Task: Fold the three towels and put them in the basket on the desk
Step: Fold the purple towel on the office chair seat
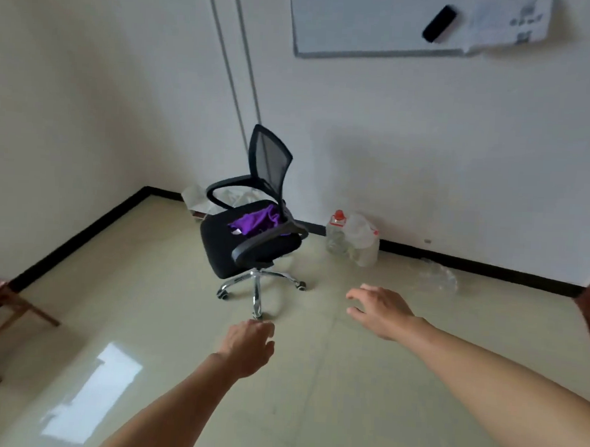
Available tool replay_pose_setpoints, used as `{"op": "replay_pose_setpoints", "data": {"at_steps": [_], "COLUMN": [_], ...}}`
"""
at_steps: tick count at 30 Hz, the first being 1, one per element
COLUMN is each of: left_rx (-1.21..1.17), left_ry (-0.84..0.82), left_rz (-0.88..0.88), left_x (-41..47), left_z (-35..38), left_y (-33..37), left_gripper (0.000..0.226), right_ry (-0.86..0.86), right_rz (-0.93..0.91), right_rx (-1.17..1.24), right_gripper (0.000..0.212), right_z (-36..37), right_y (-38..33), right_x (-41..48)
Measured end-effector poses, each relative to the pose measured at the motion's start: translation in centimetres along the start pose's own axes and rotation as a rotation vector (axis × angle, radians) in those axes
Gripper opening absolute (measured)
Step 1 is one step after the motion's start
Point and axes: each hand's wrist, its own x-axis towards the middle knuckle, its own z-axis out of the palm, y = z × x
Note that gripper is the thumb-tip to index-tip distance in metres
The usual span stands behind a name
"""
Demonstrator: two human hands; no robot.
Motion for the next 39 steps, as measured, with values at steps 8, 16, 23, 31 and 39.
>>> {"op": "replay_pose_setpoints", "data": {"at_steps": [8,16,23,31,39], "left_rx": [-0.118,-0.174,-0.209,-0.256,-0.199], "left_ry": [-0.013,-0.023,0.008,-0.035,-0.143], "left_rz": [-0.223,-0.316,-0.380,-0.334,-0.179], "left_x": [1.1,10.4,20.8,28.5,40.6], "left_z": [-0.5,-3.0,-8.2,-9.8,-10.7], "left_y": [-14.6,-26.4,-36.5,-47.5,-62.9], "left_gripper": [0.030,0.028,0.030,0.031,0.028], "right_ry": [-0.092,-0.154,-0.225,-0.271,-0.285], "right_rz": [-0.170,-0.231,-0.225,-0.227,0.096], "right_rx": [-0.049,-0.059,-0.046,-0.083,0.045], "right_gripper": [0.040,0.038,0.037,0.042,0.041], "right_z": [1.7,4.9,5.6,7.4,12.8], "right_y": [-12.4,-18.2,-22.5,-28.7,-32.1], "right_x": [13.2,30.1,45.6,58.5,69.3]}}
